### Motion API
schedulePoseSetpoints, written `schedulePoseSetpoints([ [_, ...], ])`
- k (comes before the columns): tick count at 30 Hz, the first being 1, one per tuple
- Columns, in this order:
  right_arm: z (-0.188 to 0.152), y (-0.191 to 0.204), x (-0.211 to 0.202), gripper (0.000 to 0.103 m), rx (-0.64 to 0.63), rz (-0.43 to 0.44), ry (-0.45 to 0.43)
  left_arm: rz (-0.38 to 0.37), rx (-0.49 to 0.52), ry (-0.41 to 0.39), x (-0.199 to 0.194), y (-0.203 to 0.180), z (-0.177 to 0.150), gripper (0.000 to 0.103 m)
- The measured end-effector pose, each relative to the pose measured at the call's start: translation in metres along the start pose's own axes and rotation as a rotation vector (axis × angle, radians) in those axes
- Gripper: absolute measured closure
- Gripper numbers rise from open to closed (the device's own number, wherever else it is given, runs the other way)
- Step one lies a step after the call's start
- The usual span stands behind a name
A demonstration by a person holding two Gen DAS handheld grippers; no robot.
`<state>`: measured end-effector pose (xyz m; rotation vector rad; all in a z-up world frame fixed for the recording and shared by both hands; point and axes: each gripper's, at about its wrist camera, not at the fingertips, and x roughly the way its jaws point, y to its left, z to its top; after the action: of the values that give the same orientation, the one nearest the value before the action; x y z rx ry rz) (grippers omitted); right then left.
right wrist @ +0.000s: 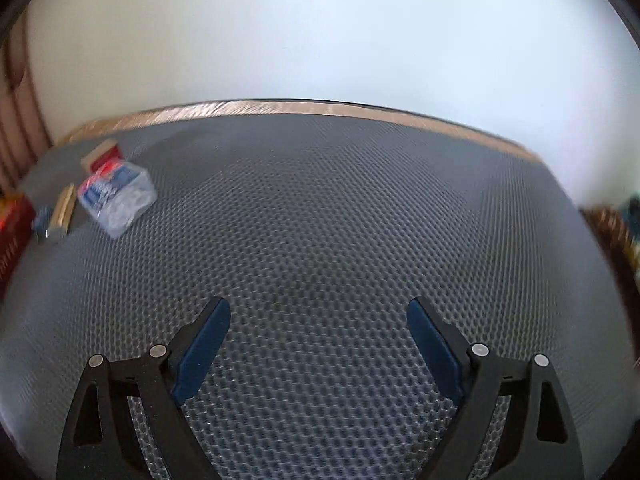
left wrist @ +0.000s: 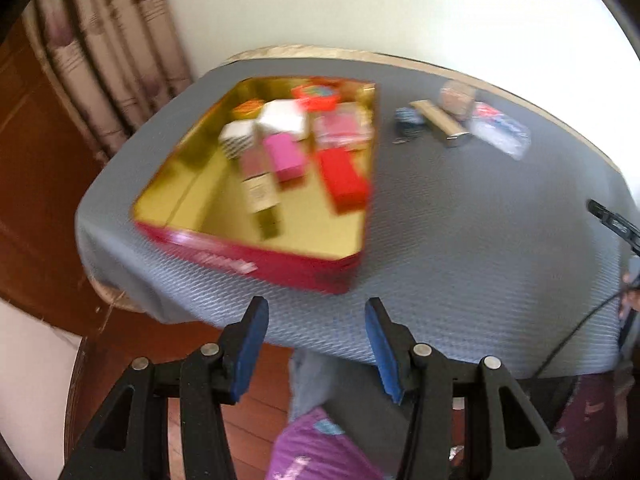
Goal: Organize rigid objects
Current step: 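Grasp the gold ribbed case with the left gripper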
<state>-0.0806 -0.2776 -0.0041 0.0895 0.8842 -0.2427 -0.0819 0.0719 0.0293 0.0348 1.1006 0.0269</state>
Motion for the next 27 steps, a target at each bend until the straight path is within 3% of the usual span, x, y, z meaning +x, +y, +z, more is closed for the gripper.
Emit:
schedulePoseSetpoints([
  [3,-0.001,-0.006,0.007,0.01,0.022,0.022,0.031,-0.11,0.022,0.012,0.0,-0.02,0.019,0.052],
  [8,-0.001,-0.006,0.015,0.008,0.022,0.061,0.056,-0.185,0.09,0.006,0.002,-0.059,0.057,0.052],
  [13,0.0,-0.004,0.013,0.005,0.039,0.094,0.054,-0.306,-0.019,0.093,0.038,-0.075,0.097,0.052],
  [21,0.001,-0.011,0.015,0.004,0.069,0.157,0.045,-0.337,-0.135,0.184,0.096,-0.099,0.157,0.052],
  [27,0.001,-0.017,0.015,0.002,0.078,0.19,0.045,-0.284,-0.186,0.214,0.126,-0.1,0.184,0.052],
])
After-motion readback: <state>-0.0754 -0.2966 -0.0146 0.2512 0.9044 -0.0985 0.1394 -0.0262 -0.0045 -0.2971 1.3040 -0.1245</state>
